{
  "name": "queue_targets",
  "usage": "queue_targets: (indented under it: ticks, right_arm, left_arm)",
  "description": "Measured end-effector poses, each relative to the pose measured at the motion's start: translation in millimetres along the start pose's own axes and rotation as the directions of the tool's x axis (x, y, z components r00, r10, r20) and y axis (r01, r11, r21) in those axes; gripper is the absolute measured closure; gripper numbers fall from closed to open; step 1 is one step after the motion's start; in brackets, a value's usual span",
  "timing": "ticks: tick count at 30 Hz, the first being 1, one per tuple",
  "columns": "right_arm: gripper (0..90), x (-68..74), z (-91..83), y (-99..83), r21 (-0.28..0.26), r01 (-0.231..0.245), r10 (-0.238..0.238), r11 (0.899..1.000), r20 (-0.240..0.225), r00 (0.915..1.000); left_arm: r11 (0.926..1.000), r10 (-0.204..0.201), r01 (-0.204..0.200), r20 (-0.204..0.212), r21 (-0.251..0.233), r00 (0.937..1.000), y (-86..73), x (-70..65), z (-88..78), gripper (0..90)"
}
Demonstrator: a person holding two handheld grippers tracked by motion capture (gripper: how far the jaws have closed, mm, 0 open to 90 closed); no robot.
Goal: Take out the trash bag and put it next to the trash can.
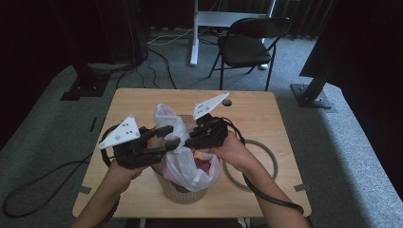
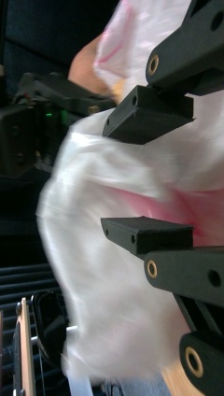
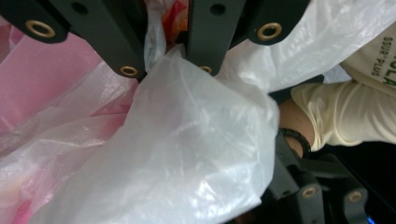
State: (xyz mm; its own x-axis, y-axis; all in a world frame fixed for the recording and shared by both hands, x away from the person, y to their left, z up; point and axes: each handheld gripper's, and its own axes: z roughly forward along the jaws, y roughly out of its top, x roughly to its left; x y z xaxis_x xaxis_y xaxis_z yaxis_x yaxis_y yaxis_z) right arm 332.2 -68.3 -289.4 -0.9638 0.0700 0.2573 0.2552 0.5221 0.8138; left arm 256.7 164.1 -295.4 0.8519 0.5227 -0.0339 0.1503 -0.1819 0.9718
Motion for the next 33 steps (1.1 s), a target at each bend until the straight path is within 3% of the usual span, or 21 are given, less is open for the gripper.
queue_targets:
  ticks: [2,7,9,15,17,24,27,33]
  right_arm:
    - [88.8,-2.8,-6.3,-0.1,-0.022,-0.01,0.011,1.0,0.009,0.9999]
    - [88.8,-7.1,-22.7,2.7,-0.077,-0.029,0.03,0.997,0.003,0.9996]
    - [88.8,-8.0,-28.1,5.0,-0.092,-0.028,0.029,0.995,0.009,0.9995]
    - [88.8,-8.8,-39.2,14.2,-0.125,-0.026,0.027,0.992,0.003,0.9996]
    - [88.8,-8.7,-43.4,18.5,-0.133,-0.023,0.025,0.991,0.014,0.9996]
    - [88.8,-11.6,-62.9,35.9,-0.168,-0.02,0.024,0.986,0.024,0.9994]
    - [88.8,-9.3,-72.3,42.8,-0.189,-0.013,0.017,0.982,0.02,0.9997]
    - [88.8,-2.2,-95.2,51.9,-0.233,0.01,-0.002,0.972,0.033,0.9994]
  left_arm:
    - [0.9999,0.008,-0.008,0.031,0.013,0.9995,-1.5,1.3,-3.1,49.4]
    - [0.9964,0.007,-0.006,-0.008,0.084,0.9999,-6.6,0.1,-3.4,34.9]
    - [0.9952,-0.004,0.004,-0.003,0.097,1.0,-8.7,1.1,-3.5,29.0]
    - [0.9943,0.003,-0.001,-0.014,0.107,0.9999,-10.9,2.5,-5.4,21.1]
    - [0.9933,0.009,-0.005,-0.035,0.115,0.9994,-12.3,3.2,-7.0,20.7]
    - [0.9922,-0.022,0.027,-0.042,0.122,0.9989,-21.7,7.5,-18.1,19.3]
    - [0.9921,-0.042,0.046,-0.039,0.116,0.9984,-26.3,9.3,-24.1,13.6]
    - [0.9914,-0.058,0.067,-0.08,0.113,0.9951,-39.0,9.3,-38.8,8.6]
